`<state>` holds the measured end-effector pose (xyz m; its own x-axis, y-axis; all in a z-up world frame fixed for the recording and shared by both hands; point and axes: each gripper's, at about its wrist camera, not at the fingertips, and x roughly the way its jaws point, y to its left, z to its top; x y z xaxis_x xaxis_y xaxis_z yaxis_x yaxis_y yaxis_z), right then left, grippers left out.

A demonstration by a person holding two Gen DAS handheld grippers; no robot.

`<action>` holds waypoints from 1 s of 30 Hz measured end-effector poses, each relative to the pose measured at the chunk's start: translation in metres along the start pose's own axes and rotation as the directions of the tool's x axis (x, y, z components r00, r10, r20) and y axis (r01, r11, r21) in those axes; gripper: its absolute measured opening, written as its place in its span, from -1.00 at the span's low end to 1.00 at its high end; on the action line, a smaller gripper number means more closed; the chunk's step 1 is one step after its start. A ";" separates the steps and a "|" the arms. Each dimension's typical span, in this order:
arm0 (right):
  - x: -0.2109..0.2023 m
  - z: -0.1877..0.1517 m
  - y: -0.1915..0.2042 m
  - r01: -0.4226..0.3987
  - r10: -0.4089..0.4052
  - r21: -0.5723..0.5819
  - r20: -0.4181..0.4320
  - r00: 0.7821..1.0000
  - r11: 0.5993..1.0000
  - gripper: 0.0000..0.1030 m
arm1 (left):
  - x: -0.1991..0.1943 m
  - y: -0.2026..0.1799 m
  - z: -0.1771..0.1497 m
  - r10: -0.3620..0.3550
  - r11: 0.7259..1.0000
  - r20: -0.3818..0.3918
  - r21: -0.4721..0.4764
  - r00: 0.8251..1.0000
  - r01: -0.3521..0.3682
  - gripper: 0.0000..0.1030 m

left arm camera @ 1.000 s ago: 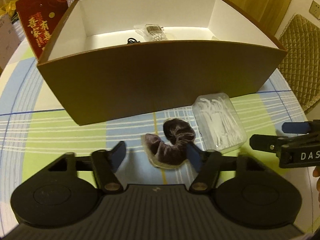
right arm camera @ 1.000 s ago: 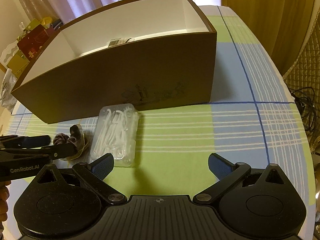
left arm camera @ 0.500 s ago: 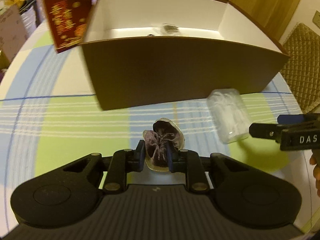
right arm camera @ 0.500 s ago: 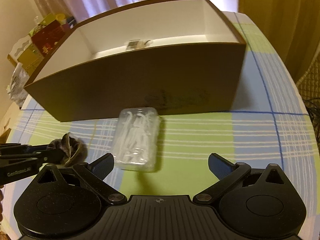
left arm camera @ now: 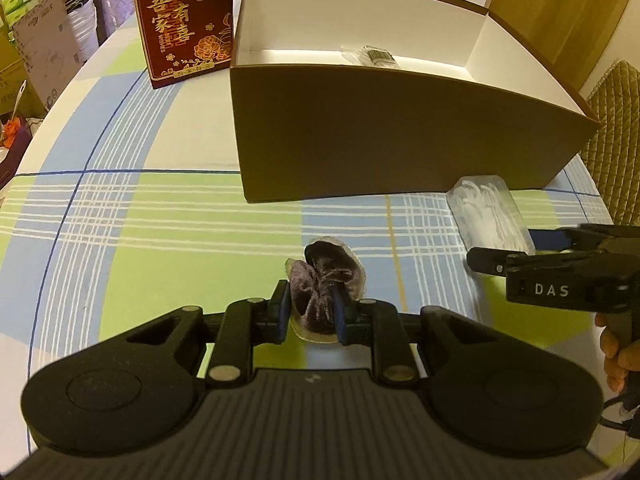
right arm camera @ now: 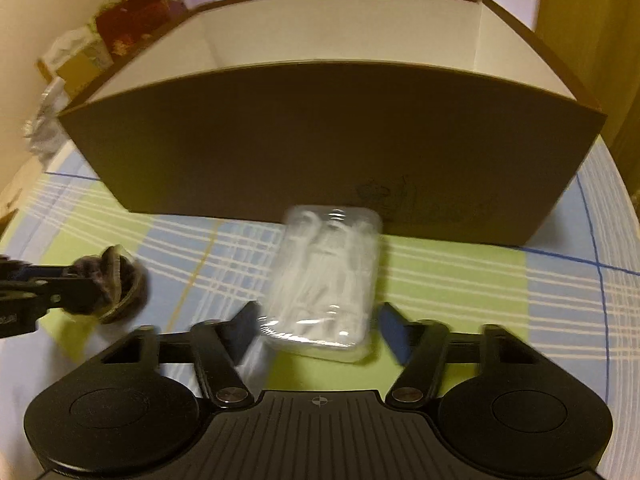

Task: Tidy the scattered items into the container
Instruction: 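Grasp the brown scrunchie with the left tool while right grasps the floss box, then carry the scrunchie and floss pick box over the box with both tools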

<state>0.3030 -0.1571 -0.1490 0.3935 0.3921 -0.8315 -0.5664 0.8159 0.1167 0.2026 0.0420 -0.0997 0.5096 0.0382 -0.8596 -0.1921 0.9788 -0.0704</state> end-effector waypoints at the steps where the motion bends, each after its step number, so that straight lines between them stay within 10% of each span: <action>1: -0.001 -0.001 0.000 0.001 -0.001 -0.006 -0.003 1.000 1.000 0.23 | 0.000 0.000 0.000 -0.002 1.000 -0.001 0.004 1.000 0.002 -0.65; 17: -0.054 -0.051 -0.034 0.023 -0.019 0.051 -0.083 0.996 0.998 0.24 | -0.017 -0.013 -0.019 -0.138 0.990 -0.061 0.018 0.989 0.139 -0.53; 20: -0.058 -0.053 -0.034 0.037 -0.033 0.052 -0.076 0.997 0.998 0.78 | -0.017 -0.018 -0.018 -0.138 0.990 -0.062 0.018 0.988 0.139 -0.21; 30: -0.050 -0.044 -0.026 0.052 -0.051 0.031 -0.042 0.998 0.998 0.81 | -0.003 -0.040 -0.018 -0.078 0.992 -0.079 0.093 0.994 0.086 -0.25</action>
<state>0.2668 -0.2164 -0.1344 0.3910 0.3318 -0.8585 -0.5225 0.8479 0.0897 0.1935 -0.0008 -0.1033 0.4550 -0.0547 -0.8888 -0.0690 0.9929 -0.0964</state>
